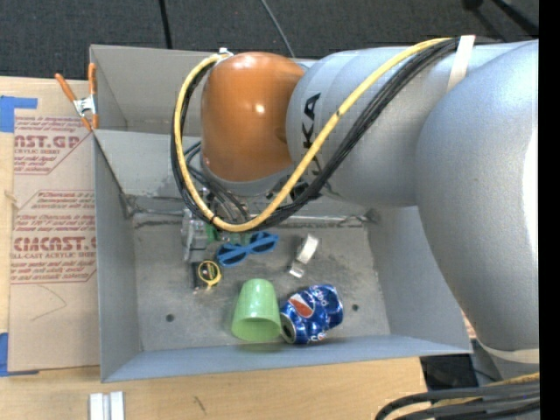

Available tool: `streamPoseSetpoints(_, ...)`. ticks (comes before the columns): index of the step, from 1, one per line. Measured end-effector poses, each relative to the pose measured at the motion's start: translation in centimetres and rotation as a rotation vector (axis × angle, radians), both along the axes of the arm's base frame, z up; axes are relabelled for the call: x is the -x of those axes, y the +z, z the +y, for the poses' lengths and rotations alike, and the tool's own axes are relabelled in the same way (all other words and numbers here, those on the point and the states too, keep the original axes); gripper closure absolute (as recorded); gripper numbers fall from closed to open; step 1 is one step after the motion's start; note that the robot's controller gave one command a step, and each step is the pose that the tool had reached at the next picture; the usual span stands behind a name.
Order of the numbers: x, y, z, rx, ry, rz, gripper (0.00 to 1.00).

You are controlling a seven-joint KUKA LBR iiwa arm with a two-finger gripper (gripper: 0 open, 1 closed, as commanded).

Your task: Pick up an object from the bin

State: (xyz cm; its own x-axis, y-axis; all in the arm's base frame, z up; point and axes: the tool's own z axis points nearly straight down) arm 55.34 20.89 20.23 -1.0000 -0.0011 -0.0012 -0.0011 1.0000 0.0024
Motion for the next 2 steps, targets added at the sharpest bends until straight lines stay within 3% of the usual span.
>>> streamPoseSetpoints(2, 0.00, 0.00, 0.00, 0.000, 0.000, 0.000, 1.00)
